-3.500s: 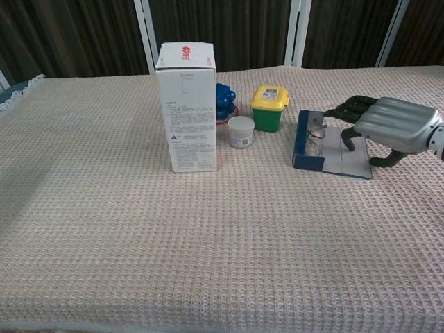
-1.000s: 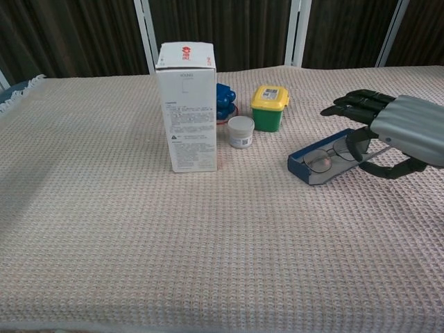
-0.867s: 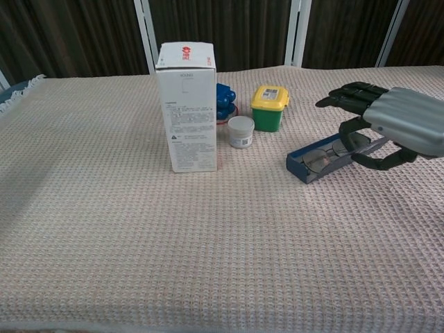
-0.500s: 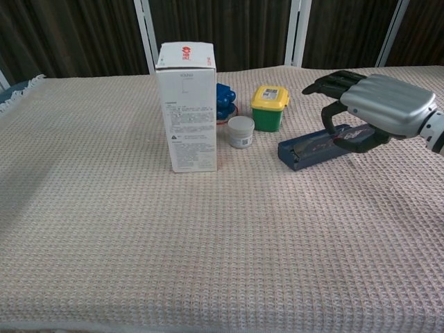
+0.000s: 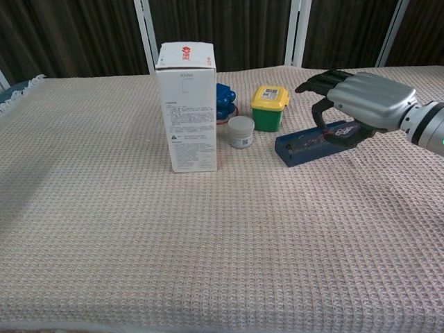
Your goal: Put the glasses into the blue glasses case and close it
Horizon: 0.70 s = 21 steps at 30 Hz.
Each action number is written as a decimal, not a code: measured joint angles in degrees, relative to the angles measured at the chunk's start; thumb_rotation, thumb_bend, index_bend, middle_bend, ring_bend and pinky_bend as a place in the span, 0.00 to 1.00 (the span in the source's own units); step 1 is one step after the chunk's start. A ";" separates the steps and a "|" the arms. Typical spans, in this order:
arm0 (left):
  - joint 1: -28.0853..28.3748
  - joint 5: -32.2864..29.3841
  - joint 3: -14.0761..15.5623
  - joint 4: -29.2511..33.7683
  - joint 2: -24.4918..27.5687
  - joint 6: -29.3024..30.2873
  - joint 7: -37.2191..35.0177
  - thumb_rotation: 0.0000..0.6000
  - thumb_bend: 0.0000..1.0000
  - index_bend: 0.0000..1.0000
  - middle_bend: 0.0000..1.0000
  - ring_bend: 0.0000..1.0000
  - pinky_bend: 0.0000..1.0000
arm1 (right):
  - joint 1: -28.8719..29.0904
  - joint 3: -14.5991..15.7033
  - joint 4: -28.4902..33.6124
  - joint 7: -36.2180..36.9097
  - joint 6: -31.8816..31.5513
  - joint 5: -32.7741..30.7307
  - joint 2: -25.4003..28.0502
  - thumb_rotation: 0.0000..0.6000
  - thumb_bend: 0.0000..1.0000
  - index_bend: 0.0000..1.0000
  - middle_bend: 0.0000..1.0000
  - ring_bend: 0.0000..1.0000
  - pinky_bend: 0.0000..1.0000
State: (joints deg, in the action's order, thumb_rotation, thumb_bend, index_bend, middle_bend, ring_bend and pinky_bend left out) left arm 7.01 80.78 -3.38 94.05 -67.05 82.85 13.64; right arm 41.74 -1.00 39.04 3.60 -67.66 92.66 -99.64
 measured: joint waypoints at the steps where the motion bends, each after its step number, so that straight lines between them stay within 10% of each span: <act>1: 0.00 0.03 0.02 0.01 -0.02 0.01 0.04 1.00 0.42 0.00 0.00 0.00 0.02 | 0.33 -0.21 -0.07 -0.44 0.78 -0.24 -0.14 1.00 0.66 0.75 0.20 0.00 0.00; 15: 0.08 -0.16 0.03 -0.05 0.07 -0.27 -0.03 1.00 0.42 0.00 0.00 0.00 0.02 | 3.13 -2.48 -1.58 -3.72 6.65 -3.04 -1.91 1.00 0.66 0.68 0.20 0.00 0.00; 21: 0.13 -0.31 0.06 0.04 0.01 -0.43 0.32 1.00 0.42 0.00 0.00 0.00 0.02 | 4.16 -3.20 -3.01 -4.68 9.47 -4.33 -3.07 1.00 0.66 0.46 0.15 0.00 0.00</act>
State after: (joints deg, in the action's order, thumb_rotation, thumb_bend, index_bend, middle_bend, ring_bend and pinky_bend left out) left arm 7.14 80.48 -3.33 94.09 -67.04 82.42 13.96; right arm 45.90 -4.20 36.03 -1.08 -58.19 88.33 -102.71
